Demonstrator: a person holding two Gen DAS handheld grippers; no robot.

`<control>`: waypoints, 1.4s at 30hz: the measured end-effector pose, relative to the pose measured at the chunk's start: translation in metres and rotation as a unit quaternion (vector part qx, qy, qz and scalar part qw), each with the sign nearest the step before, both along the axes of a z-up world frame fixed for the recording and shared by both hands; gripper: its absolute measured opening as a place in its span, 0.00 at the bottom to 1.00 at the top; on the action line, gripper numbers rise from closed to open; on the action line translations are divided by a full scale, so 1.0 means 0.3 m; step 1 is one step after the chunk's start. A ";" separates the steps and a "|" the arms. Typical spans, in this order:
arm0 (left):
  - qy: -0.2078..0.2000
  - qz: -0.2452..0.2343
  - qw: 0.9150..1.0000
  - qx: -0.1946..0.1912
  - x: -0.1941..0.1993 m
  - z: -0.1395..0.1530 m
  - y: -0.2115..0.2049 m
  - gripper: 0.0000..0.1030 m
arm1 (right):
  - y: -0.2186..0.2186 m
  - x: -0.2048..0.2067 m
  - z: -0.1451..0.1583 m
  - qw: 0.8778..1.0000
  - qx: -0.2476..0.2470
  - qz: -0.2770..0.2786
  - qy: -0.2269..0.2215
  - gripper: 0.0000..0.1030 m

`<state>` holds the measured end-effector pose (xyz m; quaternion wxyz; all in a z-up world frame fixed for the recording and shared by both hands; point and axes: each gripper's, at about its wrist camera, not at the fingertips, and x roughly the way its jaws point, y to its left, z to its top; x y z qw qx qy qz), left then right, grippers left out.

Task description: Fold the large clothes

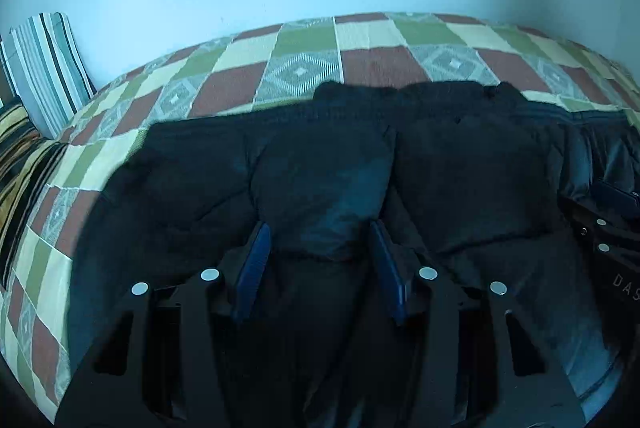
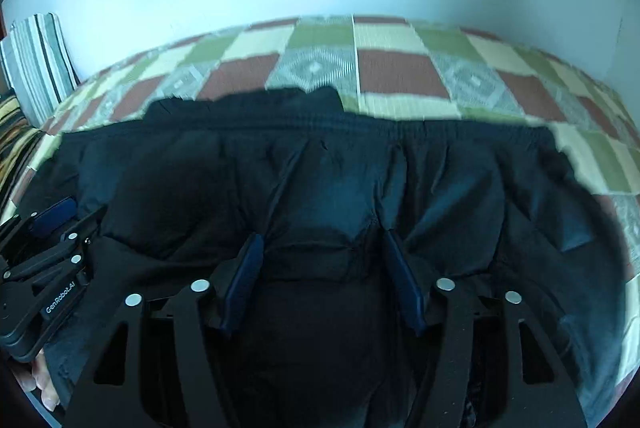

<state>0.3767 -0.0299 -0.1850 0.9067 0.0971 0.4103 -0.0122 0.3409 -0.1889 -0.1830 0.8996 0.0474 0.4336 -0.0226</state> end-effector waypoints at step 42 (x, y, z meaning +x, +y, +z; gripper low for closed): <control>-0.010 0.002 1.000 -0.020 0.000 -0.039 0.026 0.58 | 0.024 -0.011 -0.021 0.999 -0.028 -0.010 -0.024 0.65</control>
